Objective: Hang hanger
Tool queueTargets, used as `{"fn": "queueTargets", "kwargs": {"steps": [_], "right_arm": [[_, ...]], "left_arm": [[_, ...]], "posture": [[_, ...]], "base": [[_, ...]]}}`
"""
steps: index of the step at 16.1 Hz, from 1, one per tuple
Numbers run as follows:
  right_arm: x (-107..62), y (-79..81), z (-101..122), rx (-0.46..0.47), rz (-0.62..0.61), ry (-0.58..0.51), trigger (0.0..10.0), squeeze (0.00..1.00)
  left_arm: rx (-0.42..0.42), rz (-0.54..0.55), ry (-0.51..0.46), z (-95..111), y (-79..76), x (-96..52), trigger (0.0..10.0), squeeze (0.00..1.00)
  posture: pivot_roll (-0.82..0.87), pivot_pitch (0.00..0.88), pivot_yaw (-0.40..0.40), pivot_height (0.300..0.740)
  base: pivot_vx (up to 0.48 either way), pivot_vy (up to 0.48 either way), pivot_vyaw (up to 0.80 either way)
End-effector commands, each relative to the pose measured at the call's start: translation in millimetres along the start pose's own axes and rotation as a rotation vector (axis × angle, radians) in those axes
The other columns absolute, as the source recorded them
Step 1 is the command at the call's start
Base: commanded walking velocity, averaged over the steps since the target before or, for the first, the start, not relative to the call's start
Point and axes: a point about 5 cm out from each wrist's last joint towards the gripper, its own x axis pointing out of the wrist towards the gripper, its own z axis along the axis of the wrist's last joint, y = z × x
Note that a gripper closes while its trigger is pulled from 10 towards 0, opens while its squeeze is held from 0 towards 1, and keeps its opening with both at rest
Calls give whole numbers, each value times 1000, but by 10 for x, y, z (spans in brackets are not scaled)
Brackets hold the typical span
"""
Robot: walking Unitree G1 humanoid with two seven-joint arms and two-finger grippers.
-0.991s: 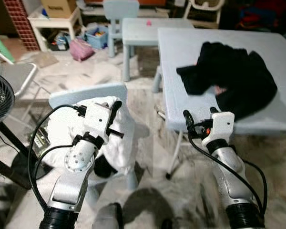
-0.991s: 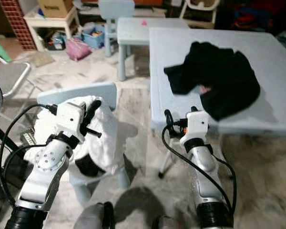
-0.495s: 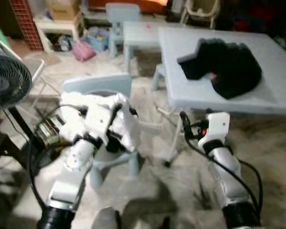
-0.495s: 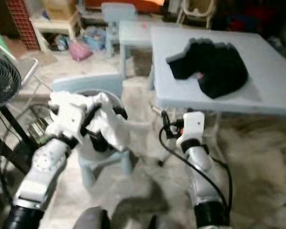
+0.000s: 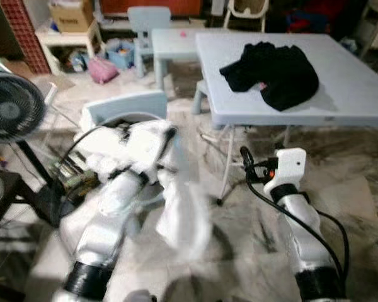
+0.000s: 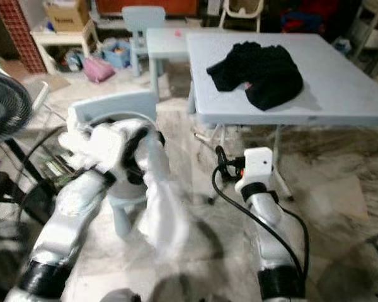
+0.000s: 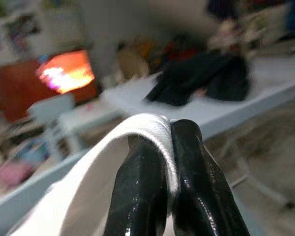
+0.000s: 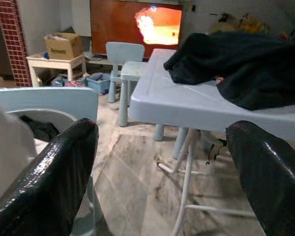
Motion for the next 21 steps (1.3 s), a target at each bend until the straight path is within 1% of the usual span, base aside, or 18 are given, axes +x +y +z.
{"fn": "queueTargets", "kwargs": {"steps": [1,2,3,4,5,6,7,8,9,10,11,12,13,14,15,16,19,21], "right_arm": [[42,-9,27,-9,-11,-4,10000,0],[58,-17,40,-24,-22,-8,10000,0],[68,-28,44,-32,-32,-7,10000,0],[77,-38,42,-33,-39,-4,10000,0],[82,-38,30,-35,-44,0,10000,0],[87,-29,27,-36,-46,1,10000,0],[87,-22,27,-36,-46,0,10000,0],[90,-17,28,-40,-48,0,10000,0],[87,-22,10,-51,-60,10,10000,0],[83,-49,-3,-64,-80,18,10000,0],[85,-94,-10,-82,-111,25,10000,0],[88,-130,-9,-104,-136,26,10000,0],[91,-144,-10,-112,-144,27,10000,0],[101,-156,-12,-121,-154,29,10000,0],[117,-152,-4,-122,-153,27,10000,0],[133,-150,7,-121,-151,25,10000,0],[136,-164,-18,-116,-157,41,10000,0],[141,-172,-26,-111,-162,46,10000,0]], "left_arm": [[-11,-121,-105,309,-233,135,10000,0],[-71,-124,-147,475,-299,215,10000,0],[-119,-118,-171,579,-324,256,10000,0],[-206,-92,-198,705,-325,309,10000,0],[-249,-16,-143,573,-261,326,10000,0],[-222,12,-79,394,-214,287,10000,0],[-222,19,-46,290,-192,246,10000,0],[-210,67,5,146,-127,186,10000,0],[-178,182,118,-155,37,-2,10000,0],[-177,255,185,-319,149,-144,10000,0],[-203,364,242,-452,291,-300,10000,0],[-197,429,274,-529,389,-423,10000,0],[-179,449,287,-568,424,-482,10000,0],[-176,458,328,-672,435,-564,10000,0],[-185,463,351,-733,432,-596,10000,0],[-213,429,378,-786,382,-586,10000,0],[-228,378,370,-786,325,-540,10000,0],[-242,342,349,-764,304,-492,10000,0]], "posture": [[-14,1,-11,740],[-14,1,-11,740],[-14,1,-11,740],[-17,1,-10,740],[-13,3,-7,740],[-14,4,-7,740],[-12,5,-6,740],[-12,6,-6,740],[-9,8,-5,740],[-8,9,-4,740],[-6,9,-6,740],[-1,9,-7,740],[2,8,-9,740],[4,7,-11,740],[4,6,-14,740],[1,1,-16,740],[-3,0,-15,740],[-7,0,-12,740]], "base": [[0,0,0],[0,0,0],[0,0,0],[0,0,0],[0,0,0],[0,0,0],[0,0,0],[0,0,0],[0,0,0],[0,0,0],[0,0,0],[0,0,0],[0,0,0],[0,0,0],[0,0,0],[0,0,0],[0,0,0],[0,0,-800]]}}
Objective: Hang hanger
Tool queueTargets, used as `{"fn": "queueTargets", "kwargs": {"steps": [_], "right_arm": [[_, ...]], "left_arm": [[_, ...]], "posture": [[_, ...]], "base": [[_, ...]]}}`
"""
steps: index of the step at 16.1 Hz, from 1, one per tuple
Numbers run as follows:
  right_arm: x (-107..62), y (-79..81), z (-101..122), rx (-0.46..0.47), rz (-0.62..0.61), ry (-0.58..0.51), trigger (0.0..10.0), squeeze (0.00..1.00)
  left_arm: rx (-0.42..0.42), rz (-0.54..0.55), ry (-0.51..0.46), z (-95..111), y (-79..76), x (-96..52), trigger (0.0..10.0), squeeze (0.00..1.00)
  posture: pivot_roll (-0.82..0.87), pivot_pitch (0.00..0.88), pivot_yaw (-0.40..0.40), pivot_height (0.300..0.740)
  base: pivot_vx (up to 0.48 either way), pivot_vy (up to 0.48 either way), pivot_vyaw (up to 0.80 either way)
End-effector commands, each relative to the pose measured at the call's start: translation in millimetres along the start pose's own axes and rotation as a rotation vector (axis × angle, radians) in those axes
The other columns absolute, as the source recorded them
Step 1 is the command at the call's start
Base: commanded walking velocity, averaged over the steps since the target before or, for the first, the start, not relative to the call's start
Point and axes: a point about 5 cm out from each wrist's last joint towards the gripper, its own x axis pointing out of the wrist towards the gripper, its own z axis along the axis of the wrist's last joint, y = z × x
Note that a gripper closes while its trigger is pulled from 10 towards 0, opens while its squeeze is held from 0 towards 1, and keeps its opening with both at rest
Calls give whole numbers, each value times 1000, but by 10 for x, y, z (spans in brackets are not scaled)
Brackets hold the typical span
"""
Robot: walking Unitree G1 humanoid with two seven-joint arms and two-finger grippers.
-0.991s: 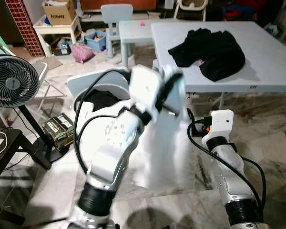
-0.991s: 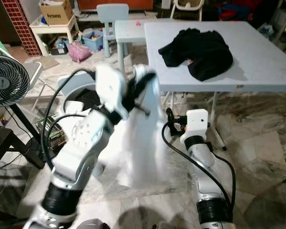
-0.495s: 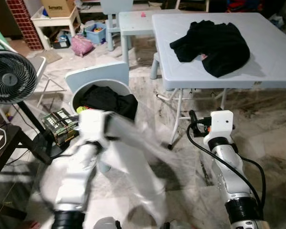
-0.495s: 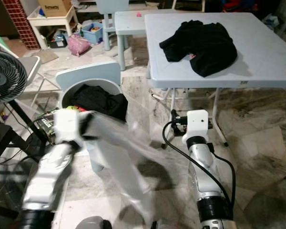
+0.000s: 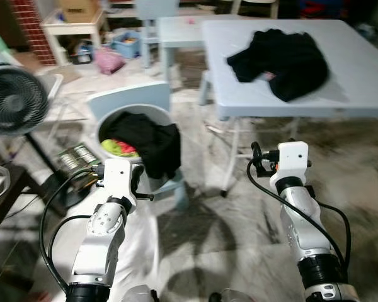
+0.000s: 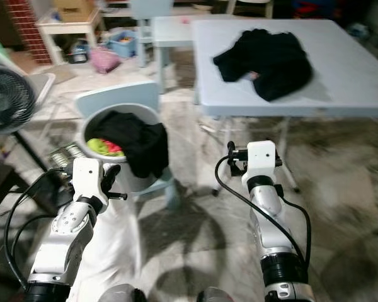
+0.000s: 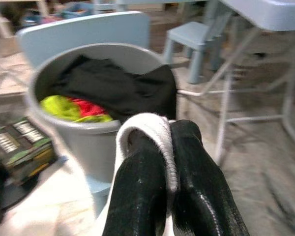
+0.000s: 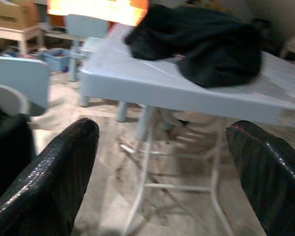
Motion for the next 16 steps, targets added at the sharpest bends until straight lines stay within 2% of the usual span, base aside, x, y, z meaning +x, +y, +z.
{"fn": "queueTargets", "kwargs": {"steps": [1,3,5,16], "right_arm": [[14,-34,-15,6,-19,11,10000,0],[10,-27,-20,7,-15,11,10000,0],[8,-25,-21,8,-10,11,10000,0],[-6,-28,-35,9,-8,18,10000,0]], "left_arm": [[13,-57,-80,169,-78,53,10000,0],[-30,-90,-98,212,-117,58,10000,0],[-39,-117,-116,240,-139,56,10000,0],[-64,-142,-119,235,-164,37,10000,0]], "posture": [[-7,0,-11,740],[-8,0,-12,740],[-10,0,-14,740],[-12,6,-13,740]], "base": [[0,0,-800],[0,0,-800],[0,0,-800],[301,0,-800]]}}
